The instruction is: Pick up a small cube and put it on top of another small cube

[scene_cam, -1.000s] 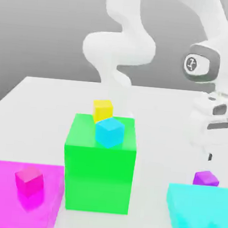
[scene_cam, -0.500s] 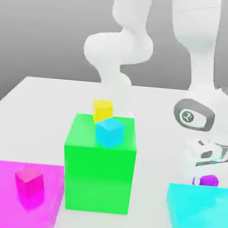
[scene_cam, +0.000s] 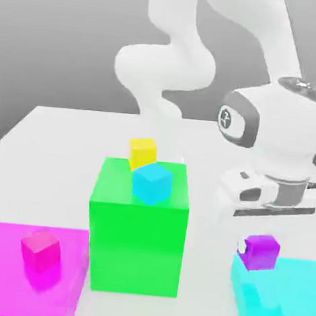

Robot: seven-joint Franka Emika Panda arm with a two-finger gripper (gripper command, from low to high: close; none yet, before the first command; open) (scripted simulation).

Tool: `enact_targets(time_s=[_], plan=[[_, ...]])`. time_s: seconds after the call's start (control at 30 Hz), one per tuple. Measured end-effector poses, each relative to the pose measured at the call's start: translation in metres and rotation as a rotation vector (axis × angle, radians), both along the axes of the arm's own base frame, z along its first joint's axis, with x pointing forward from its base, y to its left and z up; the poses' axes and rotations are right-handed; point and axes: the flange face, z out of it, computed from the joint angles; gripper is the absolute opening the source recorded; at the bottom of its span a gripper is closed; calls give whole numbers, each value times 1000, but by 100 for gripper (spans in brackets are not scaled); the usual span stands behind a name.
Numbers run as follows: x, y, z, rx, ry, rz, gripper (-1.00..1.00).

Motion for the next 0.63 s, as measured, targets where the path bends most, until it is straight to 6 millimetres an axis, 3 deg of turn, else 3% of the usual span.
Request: enact_targets(time_s=[0.1,0.17,0.3,0.33,0.4,0.5,0.53,0.63], plan=[[23,-88,30,4,-19,-74,-100],[27,-149,48,7,-28,-124,-100],[-5,-279,66,16,4,-295,-100],[-17,-300,62,18,30,-342,-100],[-20,-291,52,20,45,-353,-100],[-22,-292,13,20,49,-365,-100],[-23,-291,1,18,50,-365,100],[-23,-291,1,18,50,-365,100]])
